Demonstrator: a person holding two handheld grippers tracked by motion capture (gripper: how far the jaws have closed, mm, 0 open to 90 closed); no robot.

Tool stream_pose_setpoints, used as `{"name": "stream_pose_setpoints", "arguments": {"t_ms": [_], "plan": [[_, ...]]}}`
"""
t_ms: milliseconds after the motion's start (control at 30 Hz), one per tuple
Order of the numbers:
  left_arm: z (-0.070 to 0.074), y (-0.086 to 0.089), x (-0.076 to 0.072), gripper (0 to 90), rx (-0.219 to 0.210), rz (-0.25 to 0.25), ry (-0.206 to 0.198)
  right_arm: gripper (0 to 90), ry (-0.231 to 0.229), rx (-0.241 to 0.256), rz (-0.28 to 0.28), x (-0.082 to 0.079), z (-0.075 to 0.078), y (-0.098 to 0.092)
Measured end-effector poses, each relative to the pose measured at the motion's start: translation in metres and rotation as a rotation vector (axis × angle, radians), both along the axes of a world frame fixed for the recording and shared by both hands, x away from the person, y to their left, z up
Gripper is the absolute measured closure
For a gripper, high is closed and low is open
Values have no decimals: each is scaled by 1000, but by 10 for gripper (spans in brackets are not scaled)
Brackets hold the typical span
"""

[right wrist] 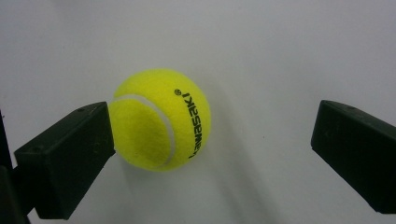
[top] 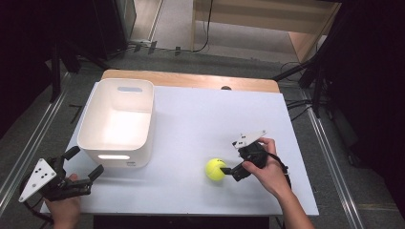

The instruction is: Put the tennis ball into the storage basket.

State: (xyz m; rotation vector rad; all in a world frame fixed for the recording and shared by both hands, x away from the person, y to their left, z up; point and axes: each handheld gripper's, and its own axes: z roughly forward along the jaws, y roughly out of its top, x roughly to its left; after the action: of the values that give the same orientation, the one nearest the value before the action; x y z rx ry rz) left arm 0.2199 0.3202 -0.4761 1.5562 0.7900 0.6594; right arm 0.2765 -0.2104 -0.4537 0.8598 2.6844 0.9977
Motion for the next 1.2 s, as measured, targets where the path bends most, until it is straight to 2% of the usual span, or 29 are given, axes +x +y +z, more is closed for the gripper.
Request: {"name": "stream_pose_setpoints", "arguments": {"t_ms": [433, 467, 567, 700, 900, 967, 1200], "plan": [[0, 0, 0, 0, 0, -1, 0, 4, 36, -42, 56, 3, -5, 14], [0, 0, 0, 0, -2, -2, -2, 62, 29, -40, 61, 4, -5, 15], [0, 0, 0, 0, 0, -1, -1, 110, 25, -38, 57, 4, -5, 16], [0, 0, 0, 0, 0, -2, 0, 110, 46, -35, 69, 4, -6, 19], [0, 0, 0, 0, 1, -4, -1, 110, 51, -46, 89, 4, -7, 24], [0, 0, 0, 0, 2, -4, -1, 109, 67, -50, 98, 3, -8, 27], [0, 0, 0, 0, 1, -4, -1, 110, 75, -69, 121, 3, -11, 33]]}}
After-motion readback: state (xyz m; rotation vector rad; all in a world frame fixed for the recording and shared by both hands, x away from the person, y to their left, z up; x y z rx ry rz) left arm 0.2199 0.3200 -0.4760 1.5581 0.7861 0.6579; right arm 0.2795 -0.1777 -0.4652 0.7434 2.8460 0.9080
